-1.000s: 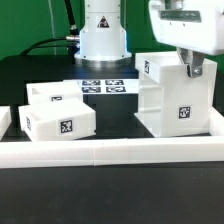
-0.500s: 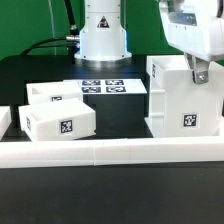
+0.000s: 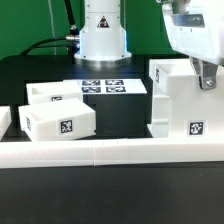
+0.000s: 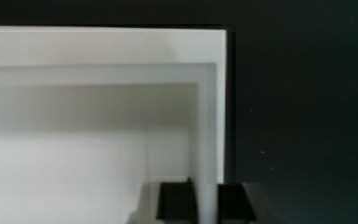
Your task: Assemble drawer
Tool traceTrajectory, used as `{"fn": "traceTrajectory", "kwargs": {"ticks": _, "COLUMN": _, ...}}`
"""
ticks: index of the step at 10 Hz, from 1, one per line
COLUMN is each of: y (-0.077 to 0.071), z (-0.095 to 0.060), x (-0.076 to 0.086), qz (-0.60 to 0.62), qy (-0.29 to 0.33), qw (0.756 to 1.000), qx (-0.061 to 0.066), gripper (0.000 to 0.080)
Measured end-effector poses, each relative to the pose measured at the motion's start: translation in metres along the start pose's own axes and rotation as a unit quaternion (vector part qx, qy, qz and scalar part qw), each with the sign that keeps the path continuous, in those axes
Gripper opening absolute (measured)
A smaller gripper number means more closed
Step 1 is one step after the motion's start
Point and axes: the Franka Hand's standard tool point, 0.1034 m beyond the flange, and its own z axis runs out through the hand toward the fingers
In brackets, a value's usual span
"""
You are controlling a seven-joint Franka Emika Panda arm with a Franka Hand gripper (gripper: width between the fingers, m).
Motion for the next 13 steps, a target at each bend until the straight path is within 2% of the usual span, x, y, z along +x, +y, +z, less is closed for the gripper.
{"fn": "traceTrajectory", "kwargs": {"ticks": 1, "y": 0.000, "z": 0.000, "x": 0.000, "qz": -0.002, "qy": 0.000, "qw": 1.000, "qx": 0.000, "gripper": 0.0107}}
{"fn": "traceTrajectory", "kwargs": {"ticks": 2, "y": 0.000, "z": 0.000, "x": -0.001, "qz": -0.004, "qy": 0.000, "qw": 1.000, "qx": 0.000, "gripper": 0.0242}}
{"fn": "traceTrajectory", "kwargs": {"ticks": 3, "y": 0.000, "z": 0.000, "x": -0.001, "qz": -0.008, "qy": 0.000, "qw": 1.000, "qx": 0.000, "gripper": 0.0242}}
{"fn": "traceTrajectory", "kwargs": {"ticks": 4, "y": 0.000, "z": 0.001, "x": -0.002, "qz": -0.011, "qy": 0.000, "qw": 1.000, "qx": 0.000, "gripper": 0.0469}}
{"fn": "traceTrajectory", "kwargs": {"ticks": 5, "y": 0.001, "z": 0.001, "x": -0.003, "qz": -0.013, "qy": 0.000, "qw": 1.000, "qx": 0.000, "gripper": 0.0601}}
{"fn": "traceTrajectory", "kwargs": {"ticks": 6, "y": 0.001, "z": 0.001, "x": -0.004, "qz": -0.022, "qy": 0.000, "qw": 1.000, "qx": 0.000, "gripper": 0.0601}}
{"fn": "traceTrajectory", "kwargs": {"ticks": 8, "y": 0.013, "z": -0.005, "x": -0.004, "qz": -0.123, "qy": -0.003, "qw": 0.992, "qx": -0.005, "gripper": 0.0646}}
{"fn": "traceTrajectory", "kwargs": {"ticks": 10, "y": 0.029, "z": -0.027, "x": -0.003, "qz": -0.202, "qy": -0.008, "qw": 0.979, "qx": -0.001, "gripper": 0.0649}}
{"fn": "traceTrajectory", "kwargs": {"ticks": 11, "y": 0.036, "z": -0.037, "x": -0.001, "qz": -0.251, "qy": -0.010, "qw": 0.968, "qx": -0.004, "gripper": 0.0649}}
{"fn": "traceTrajectory", "kwargs": {"ticks": 13, "y": 0.047, "z": -0.045, "x": 0.004, "qz": -0.262, "qy": -0.011, "qw": 0.965, "qx": -0.004, "gripper": 0.0649}}
